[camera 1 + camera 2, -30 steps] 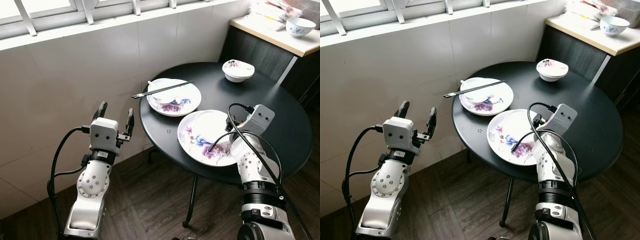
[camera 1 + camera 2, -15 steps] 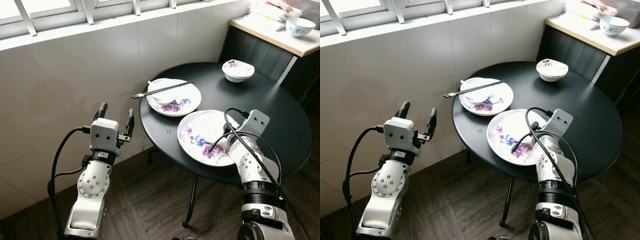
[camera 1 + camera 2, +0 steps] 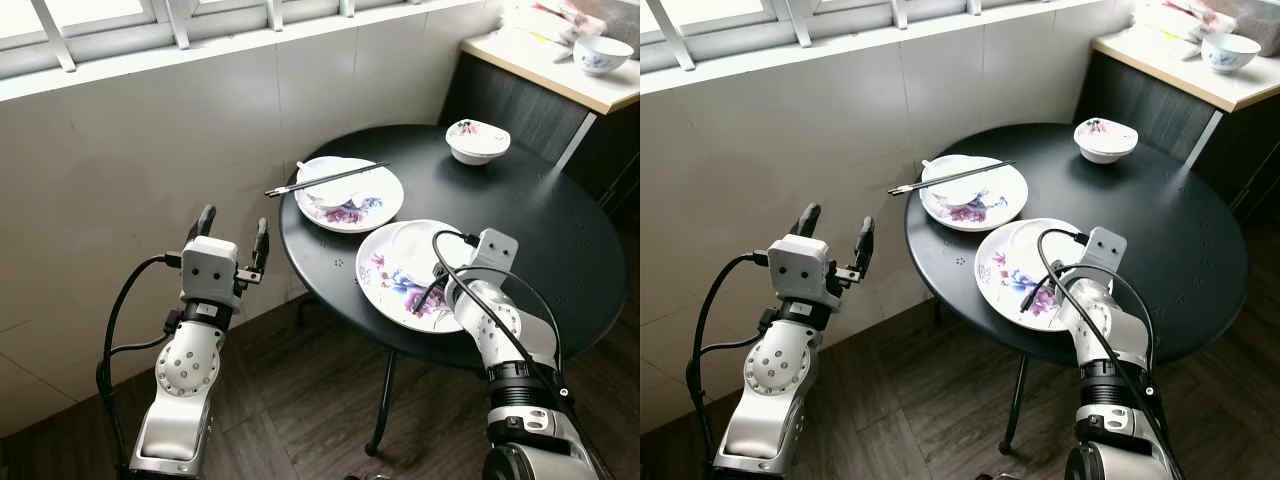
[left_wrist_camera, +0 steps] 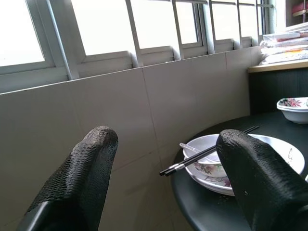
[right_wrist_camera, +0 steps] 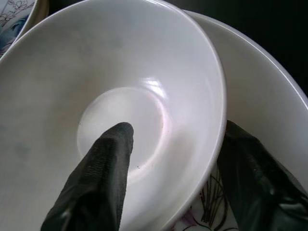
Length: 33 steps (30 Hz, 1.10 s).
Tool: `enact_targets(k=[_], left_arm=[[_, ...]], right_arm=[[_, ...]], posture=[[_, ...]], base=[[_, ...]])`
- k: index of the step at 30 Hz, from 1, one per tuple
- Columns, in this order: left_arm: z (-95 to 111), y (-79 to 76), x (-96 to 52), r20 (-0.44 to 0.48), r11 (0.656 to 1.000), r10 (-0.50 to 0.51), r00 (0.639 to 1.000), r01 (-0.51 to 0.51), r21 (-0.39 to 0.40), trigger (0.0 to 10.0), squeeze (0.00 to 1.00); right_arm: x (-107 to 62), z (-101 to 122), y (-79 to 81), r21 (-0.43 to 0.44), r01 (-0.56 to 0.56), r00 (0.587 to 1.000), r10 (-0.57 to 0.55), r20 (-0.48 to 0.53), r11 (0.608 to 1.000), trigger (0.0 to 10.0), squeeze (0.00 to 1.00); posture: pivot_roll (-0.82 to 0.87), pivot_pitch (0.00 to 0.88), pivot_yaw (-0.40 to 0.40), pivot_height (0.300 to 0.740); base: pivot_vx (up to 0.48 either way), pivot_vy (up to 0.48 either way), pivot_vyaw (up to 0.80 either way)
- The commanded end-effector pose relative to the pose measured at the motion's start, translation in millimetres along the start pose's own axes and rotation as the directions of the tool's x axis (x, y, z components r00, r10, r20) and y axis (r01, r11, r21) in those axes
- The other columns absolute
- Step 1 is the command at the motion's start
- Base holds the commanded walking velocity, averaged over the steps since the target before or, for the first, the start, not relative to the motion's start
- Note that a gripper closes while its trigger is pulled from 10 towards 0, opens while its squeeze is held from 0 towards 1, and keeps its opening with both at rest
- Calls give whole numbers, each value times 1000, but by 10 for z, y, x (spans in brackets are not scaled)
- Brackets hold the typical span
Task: Kitchen organization
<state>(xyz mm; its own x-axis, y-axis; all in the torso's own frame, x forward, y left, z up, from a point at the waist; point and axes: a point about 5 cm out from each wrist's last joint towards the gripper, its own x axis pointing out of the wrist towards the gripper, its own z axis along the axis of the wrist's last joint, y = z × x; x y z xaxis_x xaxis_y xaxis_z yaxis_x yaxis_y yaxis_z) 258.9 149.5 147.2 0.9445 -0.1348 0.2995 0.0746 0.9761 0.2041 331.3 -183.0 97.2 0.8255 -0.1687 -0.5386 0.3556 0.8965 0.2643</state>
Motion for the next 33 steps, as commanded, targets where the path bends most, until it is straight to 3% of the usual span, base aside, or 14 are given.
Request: enact_targets(k=[1,9,15,23,27,29,32,33], left_arm=[[-9,-5,9,-10,1000,-2,1000,2,9,10000,0],[-18,10,9,-18,1000,2,1000,-1,15,10000,0],[-24,10,10,-22,1000,0,1000,0,18,10000,0],[-25,18,16,-25,1000,5,1000,-5,23,10000,0],[-26,20,18,-24,1000,6,1000,-6,23,10000,0],[-27,22,19,-24,1000,6,1000,-6,24,10000,0],[-31,26,18,-28,1000,11,1000,-10,21,10000,0],[-31,26,18,-28,1000,11,1000,-10,21,10000,0]], right_arm=[[17,-3,26,-4,-20,999,20,-30,1000,0,0],[13,6,48,8,-43,999,43,-24,999,0,0],[-12,35,86,81,-72,997,72,6,994,0,0],[-120,247,205,222,-199,970,159,186,954,0,0],[-192,371,274,229,-273,938,206,278,934,0,0],[-249,453,326,189,-317,910,241,339,930,0,0],[-354,550,419,-75,-321,844,321,431,944,0,0],[-354,550,419,-75,-321,844,321,431,944,0,0]], posture=[[18,11,-41,740],[18,15,-39,740],[16,19,-36,740],[19,20,-36,740],[17,20,-34,740],[17,20,-34,740],[17,20,-34,740],[17,20,-34,740]], base=[[0,0,0],[0,0,0],[0,0,0],[0,0,0],[0,0,0],[0,0,0],[0,0,267],[0,0,800]])
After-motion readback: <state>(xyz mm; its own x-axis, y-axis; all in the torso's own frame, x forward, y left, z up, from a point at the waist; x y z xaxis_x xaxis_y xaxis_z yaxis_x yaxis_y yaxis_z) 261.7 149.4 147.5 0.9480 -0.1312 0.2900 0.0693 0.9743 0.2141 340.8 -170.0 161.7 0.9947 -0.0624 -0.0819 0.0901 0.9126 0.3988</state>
